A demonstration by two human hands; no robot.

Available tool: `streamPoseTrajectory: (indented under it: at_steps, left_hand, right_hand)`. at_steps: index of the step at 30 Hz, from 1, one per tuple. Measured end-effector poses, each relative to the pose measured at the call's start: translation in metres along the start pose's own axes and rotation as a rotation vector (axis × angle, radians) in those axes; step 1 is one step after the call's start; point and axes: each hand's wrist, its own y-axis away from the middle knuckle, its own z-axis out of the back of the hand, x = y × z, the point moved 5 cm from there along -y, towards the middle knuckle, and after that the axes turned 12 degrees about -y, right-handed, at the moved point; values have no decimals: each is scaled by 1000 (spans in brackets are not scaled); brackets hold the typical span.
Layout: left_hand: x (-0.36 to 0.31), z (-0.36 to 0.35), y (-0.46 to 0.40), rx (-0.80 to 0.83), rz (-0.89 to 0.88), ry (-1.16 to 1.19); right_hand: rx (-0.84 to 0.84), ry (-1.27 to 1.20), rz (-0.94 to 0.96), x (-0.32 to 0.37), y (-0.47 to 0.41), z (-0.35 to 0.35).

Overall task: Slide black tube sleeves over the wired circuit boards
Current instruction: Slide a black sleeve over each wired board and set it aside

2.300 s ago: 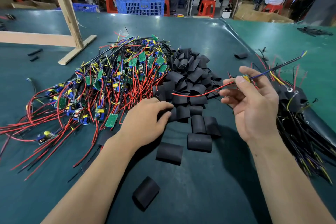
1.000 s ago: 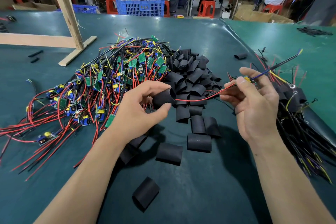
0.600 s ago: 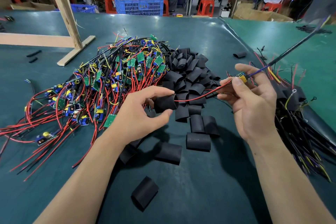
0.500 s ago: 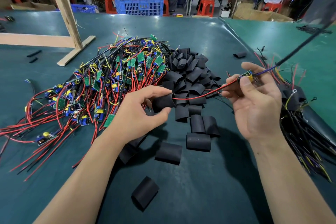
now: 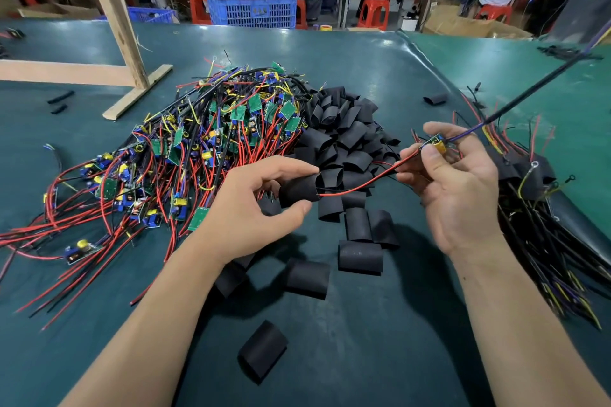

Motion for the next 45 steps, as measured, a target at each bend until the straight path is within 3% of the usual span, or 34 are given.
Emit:
streamPoseTrajectory:
  at_steps: [11, 24, 31, 37, 40, 45]
  left_hand:
    - [-2, -2, 2, 62, -7, -24]
    - [3, -10, 2, -18, 25, -429]
    - [-8, -14, 2, 10, -24, -343]
    - [-9, -17, 3, 40, 0, -258]
    - [-6, -16, 2, -11, 1, -232]
    - [-7, -19, 2, -60, -14, -207]
  right_hand:
    - [-28, 50, 42, 3, 1, 0]
    - [123, 192, -143, -41, 25, -37]
    - [160, 369, -50, -40, 27, -39]
    - [219, 317, -45, -38, 32, -44]
    - [166, 298, 7, -36, 32, -43]
    - [61, 163, -89, -41, 32, -41]
